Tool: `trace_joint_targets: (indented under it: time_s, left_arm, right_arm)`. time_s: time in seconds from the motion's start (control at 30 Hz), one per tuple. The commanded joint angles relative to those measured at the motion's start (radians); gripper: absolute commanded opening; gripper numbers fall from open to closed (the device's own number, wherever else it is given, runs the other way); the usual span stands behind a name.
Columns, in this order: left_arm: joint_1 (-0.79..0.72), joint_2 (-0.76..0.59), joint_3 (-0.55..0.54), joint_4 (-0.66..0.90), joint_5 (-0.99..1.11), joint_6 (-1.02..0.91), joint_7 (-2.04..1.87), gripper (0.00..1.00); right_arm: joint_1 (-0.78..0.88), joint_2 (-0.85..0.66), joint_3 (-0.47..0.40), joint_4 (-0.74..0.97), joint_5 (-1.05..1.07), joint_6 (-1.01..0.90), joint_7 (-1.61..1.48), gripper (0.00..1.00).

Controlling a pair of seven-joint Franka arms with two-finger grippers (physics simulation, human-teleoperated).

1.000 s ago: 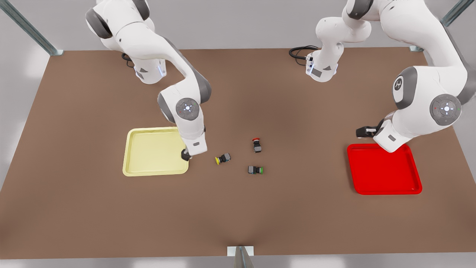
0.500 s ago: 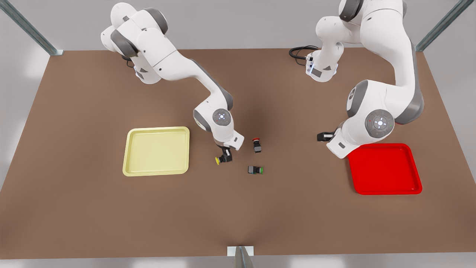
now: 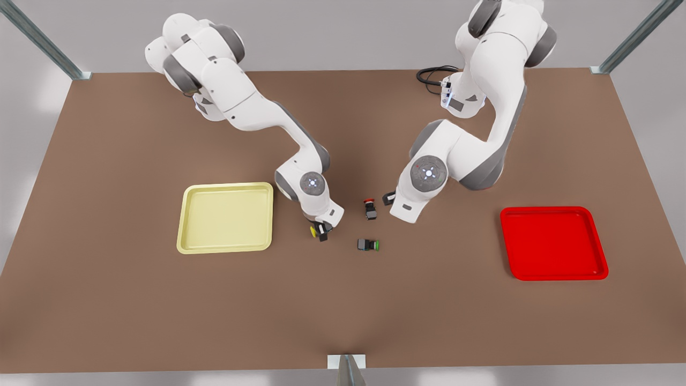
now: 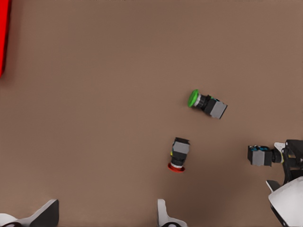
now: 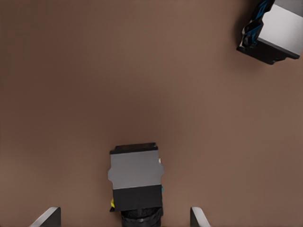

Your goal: Place the switches on the corresponding trays according to their colors

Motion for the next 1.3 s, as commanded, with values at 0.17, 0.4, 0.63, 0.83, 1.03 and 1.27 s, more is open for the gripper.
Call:
trace_joint_targets:
  time_s: [0.17, 0.4, 0.63, 0.83, 1.03, 1.27]
  left_arm:
    - [-0.118, 0.132, 0.003, 0.187, 0.046, -0.012, -0.253, 1.0]
    - [-0.121, 0.137, 0.003, 0.16, 0.046, -0.001, -0.265, 1.0]
    - [-0.122, 0.141, 0.003, -0.006, 0.081, 0.162, -0.273, 1.0]
    - [-0.122, 0.158, 0.003, -0.169, 0.111, 0.367, -0.277, 1.0]
    - [-0.121, 0.172, 0.003, -0.209, 0.111, 0.435, -0.287, 1.0]
    - [-0.116, 0.169, 0.003, -0.209, 0.111, 0.436, -0.287, 1.0]
  right_arm:
    - [0.0, 0.018, -0.012, 0.021, 0.002, 0.012, 0.002, 1.0]
    - [0.018, 0.066, -0.019, 0.083, 0.003, 0.011, 0.008, 1.0]
    - [0.032, 0.084, -0.019, 0.117, 0.005, 0.011, 0.008, 1.0]
    - [0.038, 0.095, -0.019, 0.118, 0.005, 0.011, 0.011, 0.86]
    - [0.038, 0.093, -0.019, 0.123, 0.003, 0.011, 0.011, 0.56]
    - [0.038, 0.093, -0.019, 0.129, 0.003, 0.009, 0.009, 0.54]
